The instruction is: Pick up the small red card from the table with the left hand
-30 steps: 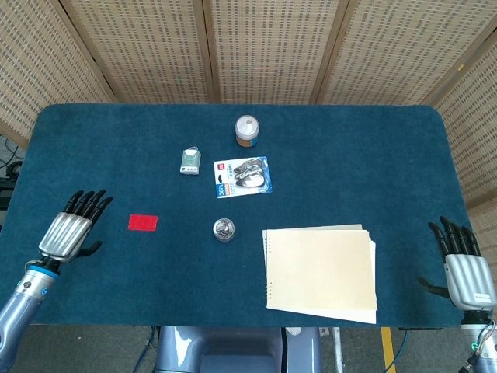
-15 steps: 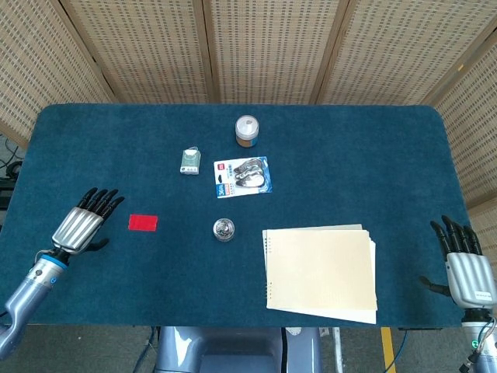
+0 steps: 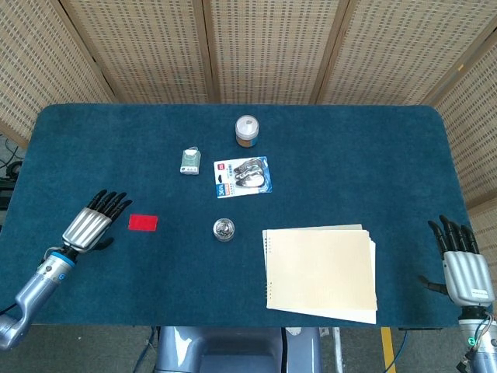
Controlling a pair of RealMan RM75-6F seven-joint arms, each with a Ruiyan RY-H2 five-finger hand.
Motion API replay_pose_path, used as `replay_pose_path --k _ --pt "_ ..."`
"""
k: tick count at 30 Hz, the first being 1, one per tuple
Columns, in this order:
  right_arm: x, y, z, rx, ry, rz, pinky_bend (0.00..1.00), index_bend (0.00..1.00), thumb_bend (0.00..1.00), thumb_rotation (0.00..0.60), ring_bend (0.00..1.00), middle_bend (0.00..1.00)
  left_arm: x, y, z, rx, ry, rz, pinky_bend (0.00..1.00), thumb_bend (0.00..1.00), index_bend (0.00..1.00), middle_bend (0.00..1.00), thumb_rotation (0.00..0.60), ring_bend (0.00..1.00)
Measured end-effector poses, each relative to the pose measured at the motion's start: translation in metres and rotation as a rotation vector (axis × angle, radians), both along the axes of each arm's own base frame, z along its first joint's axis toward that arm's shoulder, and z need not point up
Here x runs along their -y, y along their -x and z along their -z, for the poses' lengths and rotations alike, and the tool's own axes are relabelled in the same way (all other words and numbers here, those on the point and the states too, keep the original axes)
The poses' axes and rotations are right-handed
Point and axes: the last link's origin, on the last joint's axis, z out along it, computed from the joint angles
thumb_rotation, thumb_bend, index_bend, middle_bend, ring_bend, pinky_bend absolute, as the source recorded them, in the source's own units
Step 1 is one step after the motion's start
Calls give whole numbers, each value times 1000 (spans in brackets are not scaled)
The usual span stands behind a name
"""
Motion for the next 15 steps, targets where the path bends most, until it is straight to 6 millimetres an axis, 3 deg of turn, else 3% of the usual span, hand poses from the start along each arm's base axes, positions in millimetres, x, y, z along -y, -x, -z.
replay_pose_path --k 15 --pt "-2 1 -5 26 9 -9 0 0 53 600 0 0 -10 -7 18 -29 -14 5 0 304 0 0 600 0"
